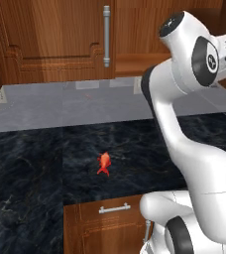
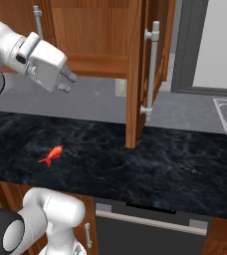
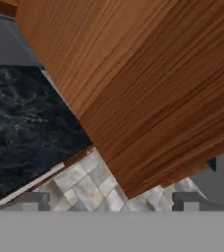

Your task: Retrieve the tupperware from the cabinet, then place the raw meat into the tupperware to avoid contamination.

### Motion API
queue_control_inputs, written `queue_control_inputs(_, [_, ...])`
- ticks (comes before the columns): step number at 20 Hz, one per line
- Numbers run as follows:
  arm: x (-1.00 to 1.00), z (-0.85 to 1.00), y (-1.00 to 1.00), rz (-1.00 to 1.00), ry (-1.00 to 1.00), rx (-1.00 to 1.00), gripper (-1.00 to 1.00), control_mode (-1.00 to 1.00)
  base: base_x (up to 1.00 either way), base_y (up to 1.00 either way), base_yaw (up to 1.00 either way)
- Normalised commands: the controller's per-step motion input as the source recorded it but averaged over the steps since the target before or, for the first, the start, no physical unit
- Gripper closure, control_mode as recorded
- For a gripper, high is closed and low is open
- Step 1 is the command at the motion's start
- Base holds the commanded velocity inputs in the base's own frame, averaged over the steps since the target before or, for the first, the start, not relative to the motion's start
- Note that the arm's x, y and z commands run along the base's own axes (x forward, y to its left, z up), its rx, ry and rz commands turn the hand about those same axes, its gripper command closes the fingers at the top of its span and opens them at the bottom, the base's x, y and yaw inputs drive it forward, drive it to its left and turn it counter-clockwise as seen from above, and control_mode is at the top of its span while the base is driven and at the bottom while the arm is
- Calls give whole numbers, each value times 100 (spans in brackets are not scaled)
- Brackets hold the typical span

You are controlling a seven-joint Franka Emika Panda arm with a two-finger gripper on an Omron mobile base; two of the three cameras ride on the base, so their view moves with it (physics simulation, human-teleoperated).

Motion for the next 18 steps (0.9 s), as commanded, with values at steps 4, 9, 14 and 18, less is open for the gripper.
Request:
queue_control_inputs(4, [-10,3,78,-11,-47,7,-100,-100,0,0,0])
queue_control_inputs(9, [3,-21,63,-16,-16,1,-100,-100,0,0,0])
queue_control_inputs(14, [25,-14,44,-19,-11,5,-100,-100,0,0,0])
queue_control_inputs(18, [8,0,33,6,-6,15,-100,-100,0,0,0])
